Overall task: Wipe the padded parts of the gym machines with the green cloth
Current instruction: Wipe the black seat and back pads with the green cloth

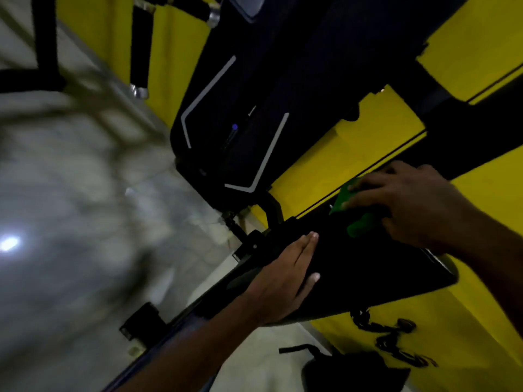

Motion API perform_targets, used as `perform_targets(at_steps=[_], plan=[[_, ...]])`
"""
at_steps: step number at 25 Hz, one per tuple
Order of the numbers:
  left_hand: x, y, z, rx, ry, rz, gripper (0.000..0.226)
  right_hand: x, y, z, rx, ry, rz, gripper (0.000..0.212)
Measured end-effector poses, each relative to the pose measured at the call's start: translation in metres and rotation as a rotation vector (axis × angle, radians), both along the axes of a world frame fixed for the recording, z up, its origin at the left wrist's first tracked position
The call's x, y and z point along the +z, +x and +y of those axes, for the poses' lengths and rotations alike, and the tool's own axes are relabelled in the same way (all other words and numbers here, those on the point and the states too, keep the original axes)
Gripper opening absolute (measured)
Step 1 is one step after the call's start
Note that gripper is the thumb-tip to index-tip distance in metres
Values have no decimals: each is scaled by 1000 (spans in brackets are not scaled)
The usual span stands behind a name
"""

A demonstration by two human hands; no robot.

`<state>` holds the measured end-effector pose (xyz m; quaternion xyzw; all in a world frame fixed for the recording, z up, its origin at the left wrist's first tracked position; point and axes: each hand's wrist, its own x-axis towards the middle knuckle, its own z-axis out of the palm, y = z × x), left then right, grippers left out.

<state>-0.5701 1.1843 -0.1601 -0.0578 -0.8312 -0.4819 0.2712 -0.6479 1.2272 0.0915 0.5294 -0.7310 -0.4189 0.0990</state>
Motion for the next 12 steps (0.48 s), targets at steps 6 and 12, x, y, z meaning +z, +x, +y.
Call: perform_targets(at_steps=[6, 12], plan=[[-37, 2, 9, 13, 82, -38, 61, 12, 2, -40, -255, 157, -133, 50], [-49, 0, 20, 67, 150, -35, 61, -41, 11, -59, -221, 256, 5, 38]])
